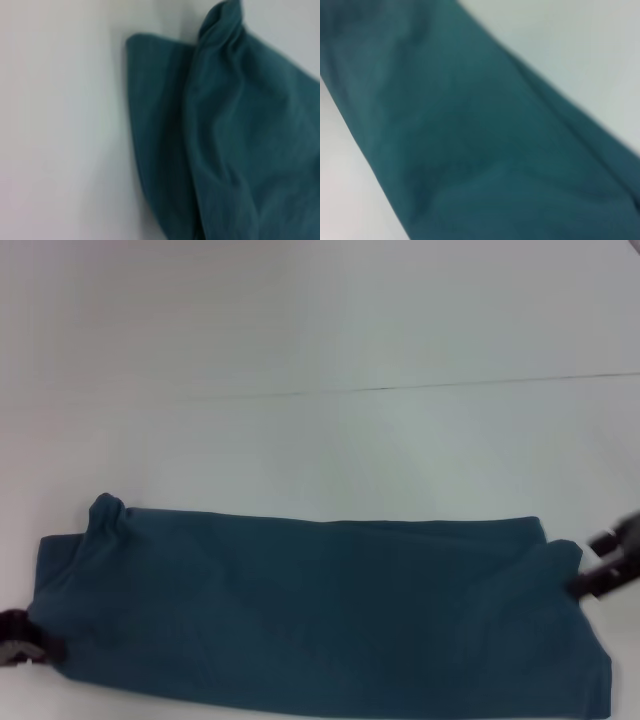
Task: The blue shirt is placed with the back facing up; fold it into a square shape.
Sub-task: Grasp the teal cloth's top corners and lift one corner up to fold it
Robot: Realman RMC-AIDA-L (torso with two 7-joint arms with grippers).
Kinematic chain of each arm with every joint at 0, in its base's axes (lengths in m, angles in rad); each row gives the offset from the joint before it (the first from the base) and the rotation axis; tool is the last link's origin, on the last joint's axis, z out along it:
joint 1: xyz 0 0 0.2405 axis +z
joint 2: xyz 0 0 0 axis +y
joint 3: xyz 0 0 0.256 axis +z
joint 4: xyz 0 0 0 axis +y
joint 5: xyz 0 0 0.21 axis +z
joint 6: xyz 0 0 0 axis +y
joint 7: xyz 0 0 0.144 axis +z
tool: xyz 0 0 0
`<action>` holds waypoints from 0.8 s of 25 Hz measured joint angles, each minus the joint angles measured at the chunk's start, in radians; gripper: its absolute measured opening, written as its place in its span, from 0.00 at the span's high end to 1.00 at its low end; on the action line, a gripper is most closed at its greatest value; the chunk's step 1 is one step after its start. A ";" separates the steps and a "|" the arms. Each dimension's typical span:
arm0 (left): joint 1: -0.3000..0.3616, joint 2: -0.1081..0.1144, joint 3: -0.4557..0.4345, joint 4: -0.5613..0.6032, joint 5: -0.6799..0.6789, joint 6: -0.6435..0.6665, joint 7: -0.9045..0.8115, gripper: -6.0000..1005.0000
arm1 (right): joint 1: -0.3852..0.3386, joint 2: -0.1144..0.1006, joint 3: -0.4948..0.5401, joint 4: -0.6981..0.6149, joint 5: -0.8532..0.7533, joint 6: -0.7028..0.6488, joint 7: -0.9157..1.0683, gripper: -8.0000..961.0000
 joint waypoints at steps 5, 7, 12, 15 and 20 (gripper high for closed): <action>-0.007 0.013 -0.020 0.007 -0.059 0.008 0.015 0.93 | -0.022 0.050 0.018 -0.013 0.181 0.065 -0.073 0.11; -0.012 0.015 -0.021 0.008 -0.081 0.013 0.019 0.93 | -0.035 0.074 0.013 -0.005 0.246 0.102 -0.111 0.21; -0.030 0.024 -0.027 0.008 -0.121 0.031 0.038 0.93 | -0.089 0.084 -0.105 0.144 0.490 0.265 -0.200 0.44; -0.038 0.027 -0.028 0.005 -0.125 0.036 0.052 0.94 | -0.114 0.084 -0.176 0.233 0.591 0.367 -0.272 0.56; -0.048 0.029 -0.030 0.005 -0.136 0.055 0.080 0.94 | -0.112 0.082 -0.298 0.373 0.666 0.489 -0.414 0.80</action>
